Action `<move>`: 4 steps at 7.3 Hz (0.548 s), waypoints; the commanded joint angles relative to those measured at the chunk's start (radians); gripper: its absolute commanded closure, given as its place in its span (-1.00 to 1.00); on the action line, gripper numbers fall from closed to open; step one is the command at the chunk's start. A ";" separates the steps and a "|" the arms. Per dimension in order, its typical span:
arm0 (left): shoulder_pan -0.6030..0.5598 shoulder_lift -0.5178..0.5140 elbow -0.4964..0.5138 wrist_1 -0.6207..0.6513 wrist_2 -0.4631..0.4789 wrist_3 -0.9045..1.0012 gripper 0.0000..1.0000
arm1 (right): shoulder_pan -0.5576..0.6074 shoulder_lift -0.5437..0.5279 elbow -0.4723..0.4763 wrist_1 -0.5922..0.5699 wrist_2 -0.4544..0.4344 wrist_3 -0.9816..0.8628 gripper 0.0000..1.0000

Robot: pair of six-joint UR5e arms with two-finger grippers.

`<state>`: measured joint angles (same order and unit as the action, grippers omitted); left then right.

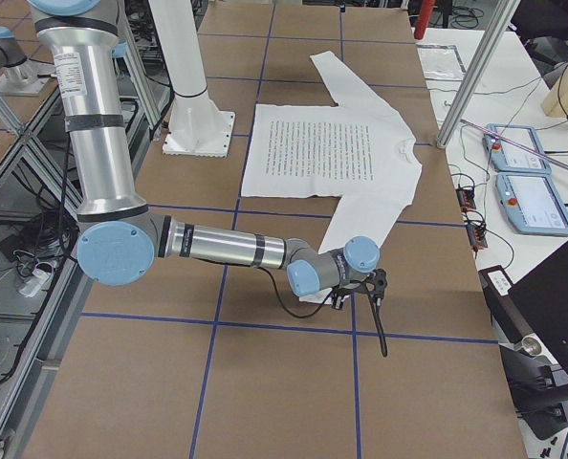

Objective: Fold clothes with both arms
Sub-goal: 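Reach the right gripper across to the sleeve nearest the left gripper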

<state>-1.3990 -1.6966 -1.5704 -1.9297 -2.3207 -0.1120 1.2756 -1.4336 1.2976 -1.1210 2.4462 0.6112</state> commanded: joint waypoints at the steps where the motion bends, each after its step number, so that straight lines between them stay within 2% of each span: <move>1: 0.000 0.000 0.000 0.000 0.000 -0.005 -1.00 | -0.051 0.031 0.141 -0.003 0.013 0.227 1.00; 2: 0.000 0.000 0.000 0.000 0.000 -0.005 -1.00 | -0.112 0.112 0.152 -0.002 0.005 0.387 1.00; 4: 0.000 -0.002 0.000 0.000 0.000 0.001 -1.00 | -0.241 0.319 0.114 -0.008 -0.060 0.690 1.00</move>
<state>-1.3990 -1.6974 -1.5708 -1.9297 -2.3209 -0.1145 1.1104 -1.2408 1.4291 -1.1256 2.4272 1.1101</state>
